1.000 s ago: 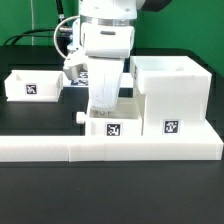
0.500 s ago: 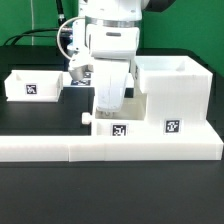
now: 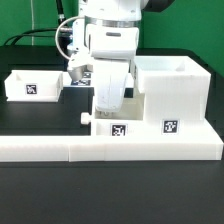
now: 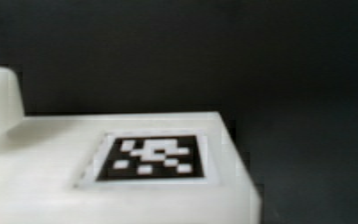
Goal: Assemble drawer
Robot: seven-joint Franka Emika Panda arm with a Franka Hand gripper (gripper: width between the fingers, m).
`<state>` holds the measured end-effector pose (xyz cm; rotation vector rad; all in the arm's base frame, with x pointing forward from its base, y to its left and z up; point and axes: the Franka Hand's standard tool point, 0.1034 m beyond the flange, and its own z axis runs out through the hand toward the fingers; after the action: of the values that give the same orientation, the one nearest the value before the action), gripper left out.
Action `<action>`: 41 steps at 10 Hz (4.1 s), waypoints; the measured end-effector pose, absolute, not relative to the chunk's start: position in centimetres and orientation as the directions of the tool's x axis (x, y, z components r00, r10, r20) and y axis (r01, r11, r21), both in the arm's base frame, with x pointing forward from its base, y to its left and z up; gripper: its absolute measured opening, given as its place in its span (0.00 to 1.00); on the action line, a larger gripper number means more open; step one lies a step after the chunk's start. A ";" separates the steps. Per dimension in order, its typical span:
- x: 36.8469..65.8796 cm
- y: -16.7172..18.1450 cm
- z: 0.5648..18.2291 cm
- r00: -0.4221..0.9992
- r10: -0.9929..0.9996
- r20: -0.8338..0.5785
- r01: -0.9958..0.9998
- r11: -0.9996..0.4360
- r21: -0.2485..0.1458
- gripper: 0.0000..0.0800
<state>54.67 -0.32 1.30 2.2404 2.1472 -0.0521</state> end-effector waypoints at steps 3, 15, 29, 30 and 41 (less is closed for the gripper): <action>54.9 0.0 1.2 0.017 0.998 -0.056 1.000 -0.016 0.004 0.05; 55.3 -0.7 1.3 -0.044 0.995 -0.086 0.999 0.044 0.008 0.05; 55.6 0.5 3.2 0.071 0.994 -0.088 0.997 -0.071 0.010 0.74; 55.7 0.2 4.0 0.074 0.993 -0.094 0.997 -0.075 -0.001 0.79; 55.5 -6.9 5.5 -0.052 0.998 -0.034 0.997 0.050 -0.058 0.81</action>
Offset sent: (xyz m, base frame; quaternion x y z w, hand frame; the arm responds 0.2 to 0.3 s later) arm 0.0140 0.0107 -0.0063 0.0002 -0.0104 -0.0900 0.9959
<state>55.49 -6.90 5.47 2.1737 2.2874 -0.1032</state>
